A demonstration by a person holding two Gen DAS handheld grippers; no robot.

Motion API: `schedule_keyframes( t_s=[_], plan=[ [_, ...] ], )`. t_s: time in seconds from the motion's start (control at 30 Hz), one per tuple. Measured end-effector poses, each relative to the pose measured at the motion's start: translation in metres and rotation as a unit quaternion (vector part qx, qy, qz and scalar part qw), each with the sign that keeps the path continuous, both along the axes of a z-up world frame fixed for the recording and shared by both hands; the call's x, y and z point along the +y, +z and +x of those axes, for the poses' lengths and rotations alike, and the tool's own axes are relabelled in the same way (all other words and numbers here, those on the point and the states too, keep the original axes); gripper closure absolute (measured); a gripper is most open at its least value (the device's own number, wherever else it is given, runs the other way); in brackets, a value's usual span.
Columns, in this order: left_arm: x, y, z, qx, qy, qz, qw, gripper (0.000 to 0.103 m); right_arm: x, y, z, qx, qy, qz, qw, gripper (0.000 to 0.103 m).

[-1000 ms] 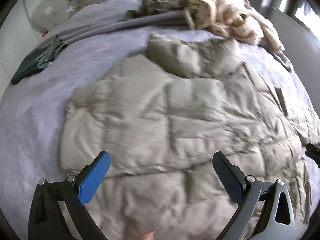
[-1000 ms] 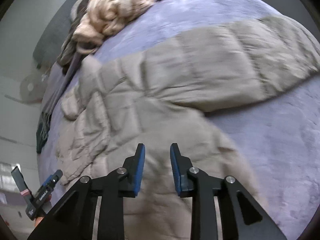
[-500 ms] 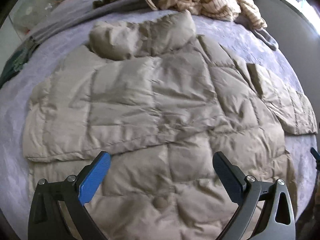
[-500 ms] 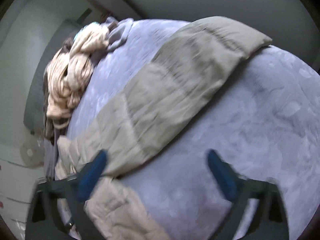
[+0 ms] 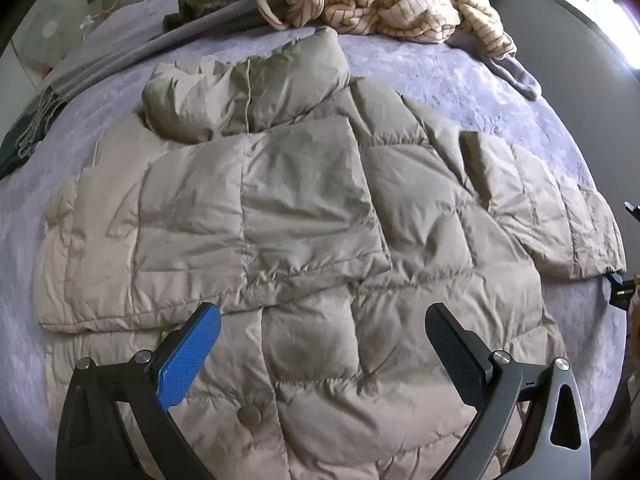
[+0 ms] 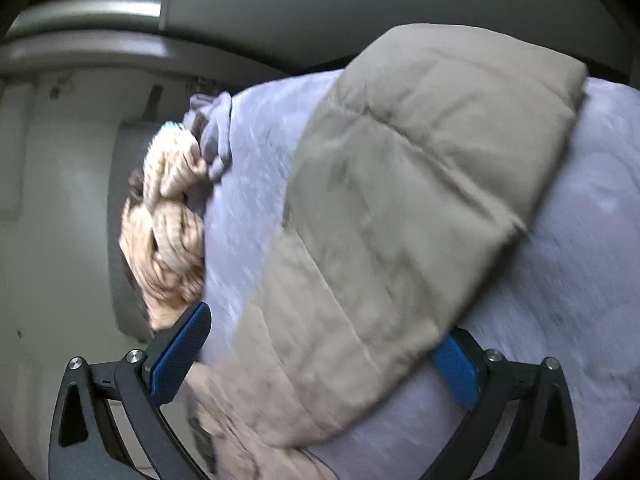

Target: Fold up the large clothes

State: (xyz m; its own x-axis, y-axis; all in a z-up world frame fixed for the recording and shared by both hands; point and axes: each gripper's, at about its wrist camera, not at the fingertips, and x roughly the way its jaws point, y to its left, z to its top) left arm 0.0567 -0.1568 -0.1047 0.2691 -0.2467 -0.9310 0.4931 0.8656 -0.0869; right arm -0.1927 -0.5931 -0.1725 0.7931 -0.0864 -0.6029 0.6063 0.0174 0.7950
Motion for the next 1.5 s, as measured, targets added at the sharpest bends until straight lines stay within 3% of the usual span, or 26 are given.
schedule_keyframes(
  t_s=[0.1, 0.13, 0.17, 0.23, 0.43, 0.53, 0.6, 0.67, 0.73, 0.8, 0.87, 0.93, 1.03, 1.1, 1.2, 1.33, 1.4, 1.47, 1.5],
  plan=[
    [0.003, 0.003, 0.004, -0.006, 0.005, -0.001, 1.0, 0.001, -0.01, -0.009, 0.005, -0.034, -0.023, 0.04, 0.998, 0.006],
    [0.005, 0.005, 0.006, -0.008, 0.007, -0.001, 0.9999, 0.001, -0.011, -0.014, 0.007, -0.047, -0.031, 0.059, 0.997, 0.027],
    [0.007, 0.005, 0.007, -0.01, 0.01, -0.001, 0.9999, 0.001, -0.012, -0.016, 0.009, -0.056, -0.033, 0.073, 0.995, 0.063],
    [0.012, 0.006, 0.011, -0.014, 0.016, 0.0, 0.9998, 0.001, -0.012, -0.022, 0.016, -0.058, -0.028, 0.097, 0.993, 0.095],
    [0.037, 0.009, 0.025, -0.031, 0.037, 0.007, 0.9988, 0.001, 0.004, 0.023, 0.046, -0.086, 0.026, 0.034, 0.995, 0.095],
    [0.054, 0.011, 0.032, -0.04, 0.052, 0.012, 0.9978, 0.001, 0.027, 0.067, 0.087, -0.087, 0.1, -0.032, 0.991, 0.095],
    [0.068, 0.012, 0.039, -0.043, 0.065, 0.012, 0.9969, 0.001, 0.051, 0.096, 0.12, -0.082, 0.157, -0.081, 0.981, 0.095],
    [0.08, 0.012, 0.043, -0.046, 0.075, 0.012, 0.996, 0.001, 0.085, 0.122, 0.157, -0.068, 0.221, -0.137, 0.963, 0.095],
    [0.095, 0.012, 0.048, -0.054, 0.087, 0.014, 0.9947, 0.001, 0.127, 0.142, 0.194, -0.046, 0.288, -0.194, 0.937, 0.095],
    [0.11, 0.011, 0.052, -0.061, 0.097, 0.018, 0.9932, 0.001, 0.18, 0.147, 0.232, -0.029, 0.362, -0.235, 0.902, 0.095],
    [0.121, 0.01, 0.056, -0.064, 0.106, 0.021, 0.9921, 0.001, 0.232, 0.139, 0.264, -0.001, 0.426, -0.263, 0.866, 0.095],
    [0.134, 0.007, 0.059, -0.063, 0.116, 0.022, 0.9909, 0.001, 0.274, 0.12, 0.281, 0.023, 0.466, -0.276, 0.84, 0.095],
    [0.151, 0.0, 0.065, -0.061, 0.128, 0.023, 0.9896, 0.001, 0.313, 0.079, 0.3, 0.054, 0.499, -0.262, 0.824, 0.095],
    [0.159, -0.004, 0.067, -0.059, 0.134, 0.024, 0.9889, 0.001, 0.324, 0.053, 0.308, 0.076, 0.505, -0.247, 0.823, 0.095],
    [0.166, -0.012, 0.072, -0.052, 0.14, 0.022, 0.9886, 0.001, 0.329, 0.017, 0.311, 0.107, 0.503, -0.212, 0.831, 0.095],
    [0.165, -0.014, 0.075, -0.047, 0.141, 0.013, 0.9888, 0.001, 0.324, 0.002, 0.302, 0.113, 0.486, -0.17, 0.85, 0.094],
    [0.162, -0.013, 0.078, -0.044, 0.138, 0.004, 0.9894, 0.001, 0.317, 0.007, 0.299, 0.111, 0.479, -0.142, 0.859, 0.082],
    [0.161, -0.012, 0.081, -0.042, 0.136, -0.008, 0.9897, 0.001, 0.306, 0.018, 0.289, 0.09, 0.461, -0.119, 0.875, 0.042],
    [0.161, -0.011, 0.083, -0.041, 0.136, -0.012, 0.9898, 0.001, 0.301, 0.021, 0.282, 0.08, 0.449, -0.116, 0.882, 0.036]
  ],
)
